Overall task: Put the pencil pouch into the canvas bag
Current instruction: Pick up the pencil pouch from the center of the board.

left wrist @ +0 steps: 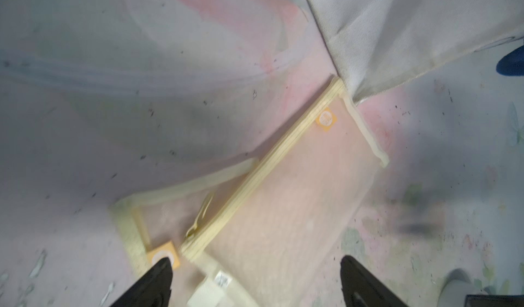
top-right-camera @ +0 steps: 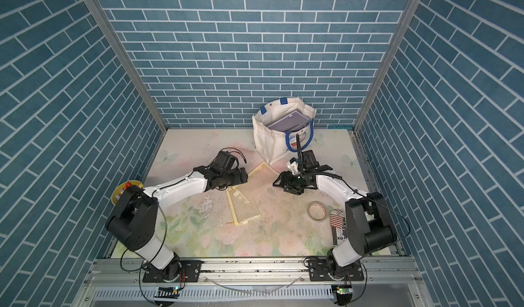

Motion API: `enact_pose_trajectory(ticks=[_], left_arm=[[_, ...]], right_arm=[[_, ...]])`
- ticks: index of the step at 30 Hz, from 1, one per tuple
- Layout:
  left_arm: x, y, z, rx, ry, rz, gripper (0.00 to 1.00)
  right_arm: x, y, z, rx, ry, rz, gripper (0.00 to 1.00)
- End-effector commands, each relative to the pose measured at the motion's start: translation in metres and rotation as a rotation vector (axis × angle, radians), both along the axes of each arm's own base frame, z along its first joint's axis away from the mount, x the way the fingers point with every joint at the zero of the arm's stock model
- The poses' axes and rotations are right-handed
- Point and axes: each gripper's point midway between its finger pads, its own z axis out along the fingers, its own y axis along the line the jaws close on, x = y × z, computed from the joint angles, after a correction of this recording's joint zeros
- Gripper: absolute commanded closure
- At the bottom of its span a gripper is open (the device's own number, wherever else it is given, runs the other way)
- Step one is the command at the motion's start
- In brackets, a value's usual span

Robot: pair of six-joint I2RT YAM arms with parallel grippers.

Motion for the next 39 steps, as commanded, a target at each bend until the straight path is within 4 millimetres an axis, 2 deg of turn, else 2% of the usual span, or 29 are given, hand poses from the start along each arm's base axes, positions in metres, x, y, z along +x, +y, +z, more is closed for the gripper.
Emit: enact_pose_trajectory(ticks=[1,6,12,17,22,31,39], left_arm=[[0.022,-0.012,-0.005,-0.014,-0.008,-0.067,0.07],[0.041,-0.023,-0.023,-0.044,0.017,-0.075,0.10],[0.043,-0.038,-0.041,-0.079,0.075,-0.079,0.14],[0.026,-0.047,-0.055,-0.110,0.102,-0.076,0.16],[0.001,-0.057,-0.057,-0.145,0.095,-0.072,0.21],[-0.038,-0.096,-0.056,-0.146,0.083,-0.132,0.30],[-0.041,-0.103,-0.059,-0.229,0.067,-0.090,0.46]], right_arm=[[0.020,0.013,-0.005,0.088,-0.009,-0.047,0.30],[0.036,0.017,-0.029,0.122,0.040,-0.125,0.30],[0.045,0.016,-0.046,0.087,0.067,-0.141,0.31],[0.051,0.016,-0.058,0.079,0.097,-0.162,0.31],[0.051,0.017,-0.065,0.078,0.119,-0.160,0.31],[0.037,0.013,-0.078,0.075,0.156,-0.155,0.33],[0.031,0.012,-0.079,0.101,0.162,-0.148,0.37]])
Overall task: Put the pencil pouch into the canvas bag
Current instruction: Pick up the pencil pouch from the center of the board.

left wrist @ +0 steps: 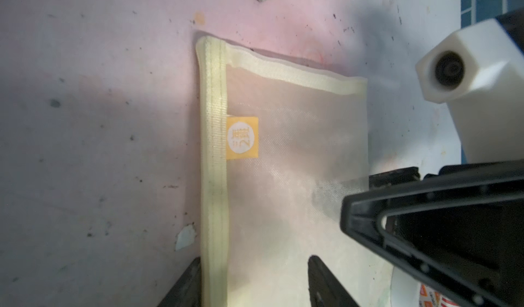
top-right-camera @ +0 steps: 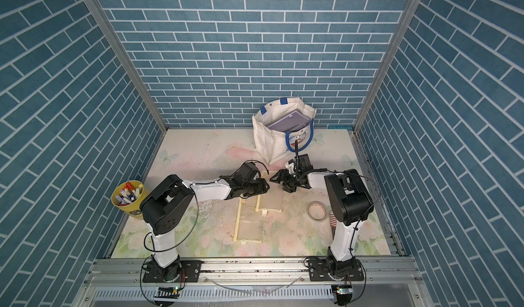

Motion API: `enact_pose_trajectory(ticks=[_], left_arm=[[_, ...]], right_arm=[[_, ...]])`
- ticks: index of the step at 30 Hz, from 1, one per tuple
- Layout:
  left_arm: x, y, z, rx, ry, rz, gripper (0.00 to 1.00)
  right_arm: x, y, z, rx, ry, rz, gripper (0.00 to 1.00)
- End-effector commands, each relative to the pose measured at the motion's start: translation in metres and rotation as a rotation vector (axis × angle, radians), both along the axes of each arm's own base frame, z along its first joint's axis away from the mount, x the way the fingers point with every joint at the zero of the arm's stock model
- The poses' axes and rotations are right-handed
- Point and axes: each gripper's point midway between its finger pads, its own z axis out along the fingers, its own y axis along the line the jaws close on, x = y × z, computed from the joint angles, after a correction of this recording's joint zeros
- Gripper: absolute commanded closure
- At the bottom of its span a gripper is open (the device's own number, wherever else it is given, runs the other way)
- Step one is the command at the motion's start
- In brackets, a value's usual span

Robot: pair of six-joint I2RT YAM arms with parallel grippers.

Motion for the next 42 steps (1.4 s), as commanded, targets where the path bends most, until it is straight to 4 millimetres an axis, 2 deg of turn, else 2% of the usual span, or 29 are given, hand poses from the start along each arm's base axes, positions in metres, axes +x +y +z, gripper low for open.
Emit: enact_pose_trajectory(ticks=[1,6,8,13,15,20,25,27,29,32,34,39,42], left_arm=[[-0.003,0.005,-0.005,-0.022,0.011,0.039,0.49],[-0.006,0.003,0.001,-0.057,0.000,0.034,0.62],[-0.007,-0.002,0.004,-0.079,-0.003,0.027,0.66],[-0.006,-0.009,0.023,-0.106,-0.051,0.010,0.66],[-0.007,-0.004,0.033,-0.109,-0.072,0.023,0.63],[-0.015,0.017,0.067,-0.085,-0.140,0.038,0.39],[-0.033,0.051,0.095,0.001,-0.212,0.042,0.08],[-0.039,0.063,0.103,0.043,-0.232,0.038,0.01],[-0.044,0.071,0.110,0.077,-0.251,0.029,0.01],[-0.049,0.079,0.121,0.121,-0.279,0.008,0.01],[-0.051,0.083,0.127,0.143,-0.296,-0.004,0.01],[-0.055,0.082,0.141,0.157,-0.335,-0.026,0.01],[-0.061,0.077,0.155,0.154,-0.374,-0.040,0.01]], right_arm=[[-0.014,-0.007,-0.021,-0.022,0.088,-0.022,0.38],[-0.011,-0.002,-0.012,0.020,0.067,-0.016,0.55],[-0.011,-0.001,-0.011,0.027,0.064,-0.012,0.64],[-0.011,-0.001,0.006,0.046,0.030,-0.005,0.99],[-0.011,-0.002,0.021,0.048,0.000,0.006,1.00],[-0.011,-0.011,0.078,0.025,-0.105,0.027,1.00],[-0.009,-0.017,0.159,0.032,-0.238,0.009,1.00],[-0.004,-0.019,0.190,0.037,-0.287,-0.017,1.00],[0.003,-0.019,0.223,0.053,-0.340,-0.051,1.00],[0.024,-0.023,0.267,0.048,-0.413,-0.125,1.00],[0.045,-0.024,0.298,0.055,-0.472,-0.178,1.00],[0.112,-0.039,0.334,0.037,-0.593,-0.387,1.00],[0.151,-0.038,0.343,0.098,-0.613,-0.459,1.00]])
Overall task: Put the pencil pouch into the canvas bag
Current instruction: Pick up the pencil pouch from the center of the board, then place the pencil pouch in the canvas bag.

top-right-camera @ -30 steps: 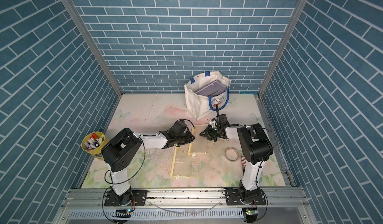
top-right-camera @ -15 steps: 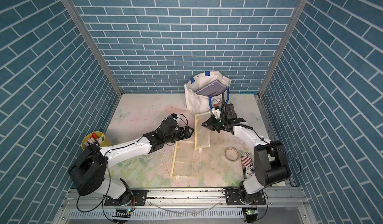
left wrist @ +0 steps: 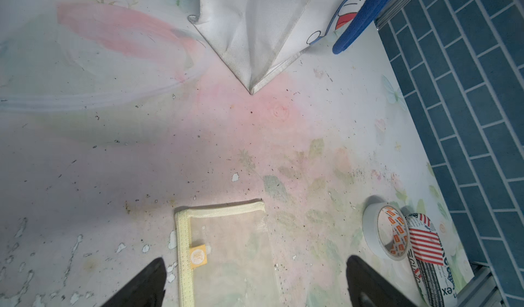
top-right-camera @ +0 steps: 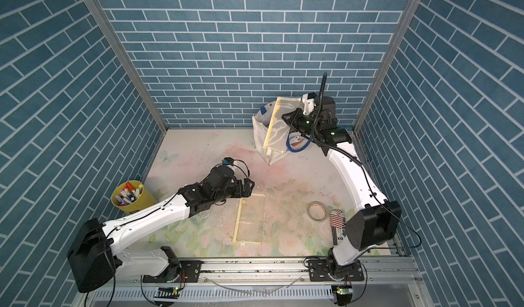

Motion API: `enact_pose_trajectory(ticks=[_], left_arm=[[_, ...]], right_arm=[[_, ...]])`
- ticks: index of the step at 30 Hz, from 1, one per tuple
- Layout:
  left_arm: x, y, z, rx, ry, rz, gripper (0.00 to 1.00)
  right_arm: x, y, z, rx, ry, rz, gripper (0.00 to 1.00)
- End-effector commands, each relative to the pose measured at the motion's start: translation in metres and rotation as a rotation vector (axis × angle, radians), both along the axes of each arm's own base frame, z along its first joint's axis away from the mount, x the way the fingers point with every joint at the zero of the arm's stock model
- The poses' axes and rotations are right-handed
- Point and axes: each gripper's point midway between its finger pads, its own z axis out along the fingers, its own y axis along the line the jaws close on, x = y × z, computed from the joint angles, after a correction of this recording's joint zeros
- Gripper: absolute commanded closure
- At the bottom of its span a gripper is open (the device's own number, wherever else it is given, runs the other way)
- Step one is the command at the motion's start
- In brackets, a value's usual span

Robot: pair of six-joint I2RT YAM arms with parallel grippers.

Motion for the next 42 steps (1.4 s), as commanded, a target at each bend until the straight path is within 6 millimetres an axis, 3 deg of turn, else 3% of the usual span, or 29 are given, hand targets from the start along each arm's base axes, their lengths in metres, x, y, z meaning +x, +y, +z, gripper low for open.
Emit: enact_pose_trajectory(ticks=[1,7,16,20,27,31,42], left_arm=[[-0.006,-0.002,0.024,0.024,-0.069,-0.025,0.01],[-0.015,-0.002,0.035,-0.036,-0.133,-0.019,0.01],[-0.021,0.006,0.030,-0.050,-0.129,0.000,0.01],[-0.019,0.005,0.034,-0.064,-0.143,0.008,0.01],[-0.015,0.001,0.038,-0.095,-0.166,0.012,0.01],[-0.018,-0.003,0.047,-0.122,-0.187,-0.022,0.01],[-0.023,0.020,0.053,-0.119,-0.223,0.035,0.01]], right_arm=[[0.055,-0.010,0.002,0.095,-0.009,-0.146,1.00],[0.108,-0.011,0.012,0.184,-0.111,-0.229,1.00],[0.154,-0.032,0.015,0.275,-0.190,-0.373,1.00],[0.155,-0.038,0.009,0.220,-0.227,-0.398,1.00],[0.151,-0.033,-0.037,0.130,-0.139,-0.388,1.00],[0.151,-0.026,-0.052,0.105,-0.112,-0.383,1.00],[0.142,-0.007,-0.092,0.038,-0.006,-0.369,1.00]])
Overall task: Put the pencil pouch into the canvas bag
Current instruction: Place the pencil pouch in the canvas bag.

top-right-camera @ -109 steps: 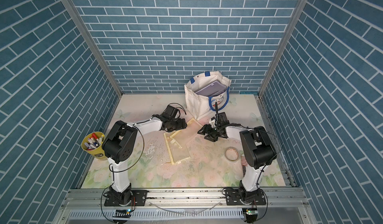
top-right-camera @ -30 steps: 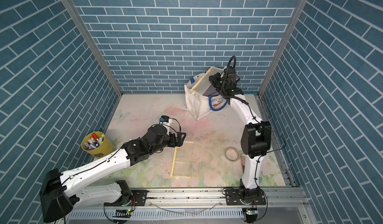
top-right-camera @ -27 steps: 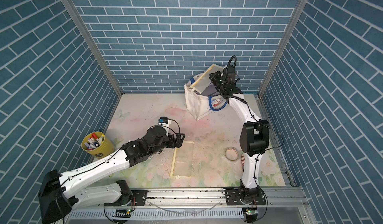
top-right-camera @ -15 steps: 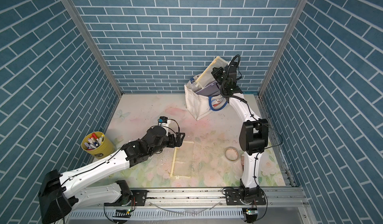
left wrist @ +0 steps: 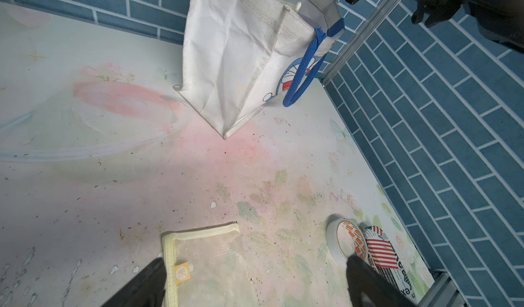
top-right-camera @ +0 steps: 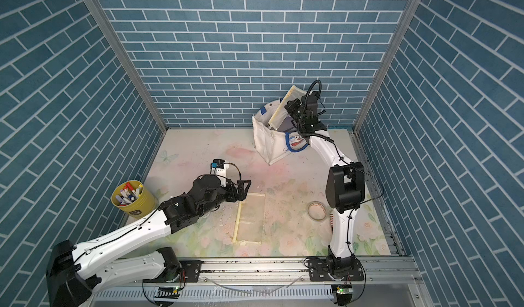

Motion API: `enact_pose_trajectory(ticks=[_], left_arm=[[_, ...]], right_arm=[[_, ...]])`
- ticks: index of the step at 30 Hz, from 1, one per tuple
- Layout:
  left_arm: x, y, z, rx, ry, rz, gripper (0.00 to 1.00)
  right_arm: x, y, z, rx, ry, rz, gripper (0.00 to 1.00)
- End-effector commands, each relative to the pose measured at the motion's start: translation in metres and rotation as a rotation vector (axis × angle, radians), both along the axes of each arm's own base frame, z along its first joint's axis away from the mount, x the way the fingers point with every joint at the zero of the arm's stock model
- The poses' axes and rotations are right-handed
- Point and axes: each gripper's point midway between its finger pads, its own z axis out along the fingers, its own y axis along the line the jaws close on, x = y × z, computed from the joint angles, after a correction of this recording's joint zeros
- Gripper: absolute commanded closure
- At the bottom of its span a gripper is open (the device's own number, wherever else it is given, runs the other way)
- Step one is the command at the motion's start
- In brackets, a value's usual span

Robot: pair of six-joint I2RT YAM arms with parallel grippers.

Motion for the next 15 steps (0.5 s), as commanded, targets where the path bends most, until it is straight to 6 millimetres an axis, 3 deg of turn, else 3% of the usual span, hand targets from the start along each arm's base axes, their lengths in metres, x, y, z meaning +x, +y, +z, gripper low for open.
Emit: enact_pose_trajectory(ticks=[1,5,10,14,15], left_arm=[[-0.002,0.009,-0.002,0.015,-0.013,0.026,0.01],[-0.003,0.015,0.001,0.014,-0.020,0.043,0.01],[-0.004,0.020,-0.001,0.025,-0.014,0.059,0.00],[-0.004,0.020,-0.002,0.016,-0.014,0.063,0.01],[-0.004,0.021,-0.002,0.013,-0.015,0.065,0.01]], right_arm=[[-0.004,0.001,-0.034,-0.060,0.078,-0.008,1.00],[-0.012,-0.001,-0.048,-0.085,0.141,-0.011,1.00],[-0.024,-0.011,-0.056,-0.153,0.254,-0.030,0.85],[-0.031,-0.015,-0.047,-0.191,0.273,-0.028,0.71],[-0.031,-0.015,-0.044,-0.189,0.269,-0.023,0.63]])
